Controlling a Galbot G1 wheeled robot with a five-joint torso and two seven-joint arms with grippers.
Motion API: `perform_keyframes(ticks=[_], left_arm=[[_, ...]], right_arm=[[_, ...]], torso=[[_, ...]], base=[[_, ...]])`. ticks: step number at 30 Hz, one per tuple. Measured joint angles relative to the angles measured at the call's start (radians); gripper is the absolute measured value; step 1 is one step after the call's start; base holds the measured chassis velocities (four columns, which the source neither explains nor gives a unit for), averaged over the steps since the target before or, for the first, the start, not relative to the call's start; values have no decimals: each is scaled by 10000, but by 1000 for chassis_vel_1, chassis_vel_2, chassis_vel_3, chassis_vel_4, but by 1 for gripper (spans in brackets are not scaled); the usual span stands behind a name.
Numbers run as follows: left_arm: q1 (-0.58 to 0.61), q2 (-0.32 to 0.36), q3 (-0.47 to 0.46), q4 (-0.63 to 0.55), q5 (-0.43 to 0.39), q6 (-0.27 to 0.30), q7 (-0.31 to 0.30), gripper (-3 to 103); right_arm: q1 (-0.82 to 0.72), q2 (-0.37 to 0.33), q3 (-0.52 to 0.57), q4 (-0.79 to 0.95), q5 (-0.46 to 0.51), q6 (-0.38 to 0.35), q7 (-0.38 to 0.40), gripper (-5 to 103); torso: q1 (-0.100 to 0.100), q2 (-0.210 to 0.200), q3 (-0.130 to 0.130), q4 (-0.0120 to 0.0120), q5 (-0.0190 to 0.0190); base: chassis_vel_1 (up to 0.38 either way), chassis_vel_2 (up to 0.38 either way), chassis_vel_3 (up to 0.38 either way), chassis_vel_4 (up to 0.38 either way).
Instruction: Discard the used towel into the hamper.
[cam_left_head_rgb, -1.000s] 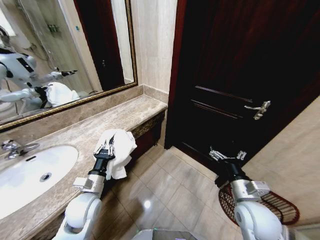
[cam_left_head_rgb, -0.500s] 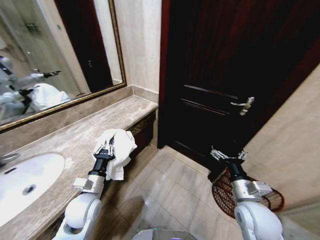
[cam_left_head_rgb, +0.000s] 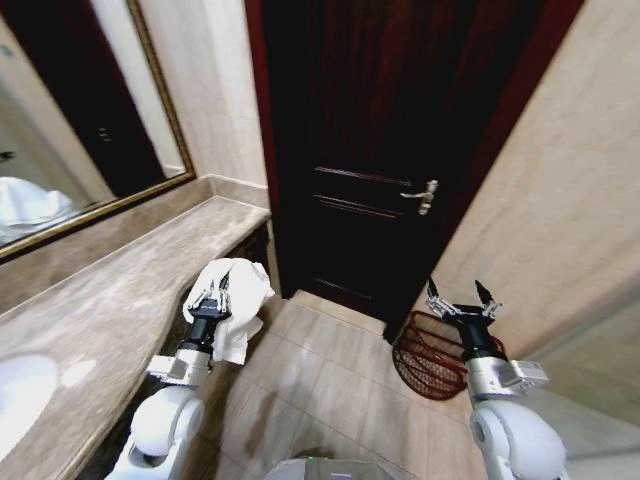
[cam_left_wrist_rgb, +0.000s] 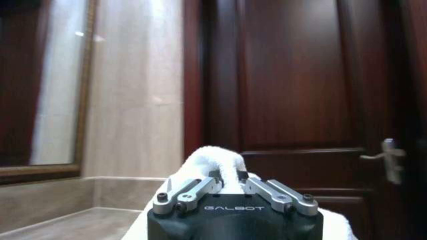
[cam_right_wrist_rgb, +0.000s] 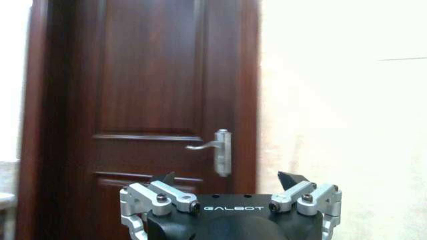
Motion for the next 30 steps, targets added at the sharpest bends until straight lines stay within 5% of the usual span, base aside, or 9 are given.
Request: perform_keyframes(ticks=[30], left_arm=[[-258,188,-91,639,-535,-43,280,7]], right_arm=[[156,46,-96,-50,-156,-141,163,100]], torso=[[0,0,0,2,0]], base=[[-125,-128,-125,-124]])
